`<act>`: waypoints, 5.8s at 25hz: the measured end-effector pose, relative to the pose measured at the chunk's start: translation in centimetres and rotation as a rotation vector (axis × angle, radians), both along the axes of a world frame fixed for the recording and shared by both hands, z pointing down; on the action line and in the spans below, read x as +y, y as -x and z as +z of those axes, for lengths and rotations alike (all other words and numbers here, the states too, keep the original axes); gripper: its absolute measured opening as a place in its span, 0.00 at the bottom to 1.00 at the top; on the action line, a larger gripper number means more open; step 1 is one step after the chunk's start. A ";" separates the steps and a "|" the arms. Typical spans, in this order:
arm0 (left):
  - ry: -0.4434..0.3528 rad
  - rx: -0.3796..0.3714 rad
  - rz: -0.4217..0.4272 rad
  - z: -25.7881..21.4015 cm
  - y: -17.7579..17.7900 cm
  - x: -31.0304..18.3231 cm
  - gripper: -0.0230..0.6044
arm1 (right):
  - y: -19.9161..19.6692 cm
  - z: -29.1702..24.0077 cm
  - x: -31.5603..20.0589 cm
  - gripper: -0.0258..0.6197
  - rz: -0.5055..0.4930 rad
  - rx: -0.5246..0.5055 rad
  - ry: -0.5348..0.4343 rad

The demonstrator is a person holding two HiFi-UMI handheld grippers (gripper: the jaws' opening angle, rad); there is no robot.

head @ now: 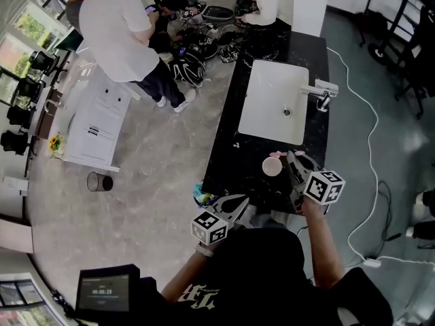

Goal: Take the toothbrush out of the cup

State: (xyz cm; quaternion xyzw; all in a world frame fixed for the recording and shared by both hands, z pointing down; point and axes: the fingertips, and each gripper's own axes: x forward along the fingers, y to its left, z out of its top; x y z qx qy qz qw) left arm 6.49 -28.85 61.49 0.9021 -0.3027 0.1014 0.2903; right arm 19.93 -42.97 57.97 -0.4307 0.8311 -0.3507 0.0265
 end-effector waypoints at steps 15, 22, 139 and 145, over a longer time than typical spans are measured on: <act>-0.032 0.063 0.054 -1.1 2.7 2.9 0.04 | -2.8 -7.1 4.2 0.05 0.243 0.130 -0.171; -0.036 0.085 0.062 -1.7 5.2 4.3 0.04 | -2.2 -6.5 7.6 0.05 0.338 0.118 -0.114; 0.021 0.038 0.309 3.9 -2.3 27.4 0.04 | 6.6 9.0 41.1 0.05 0.033 0.294 0.107; 0.019 0.043 0.306 3.9 -2.3 27.0 0.04 | 6.6 8.8 40.6 0.05 0.027 0.298 0.101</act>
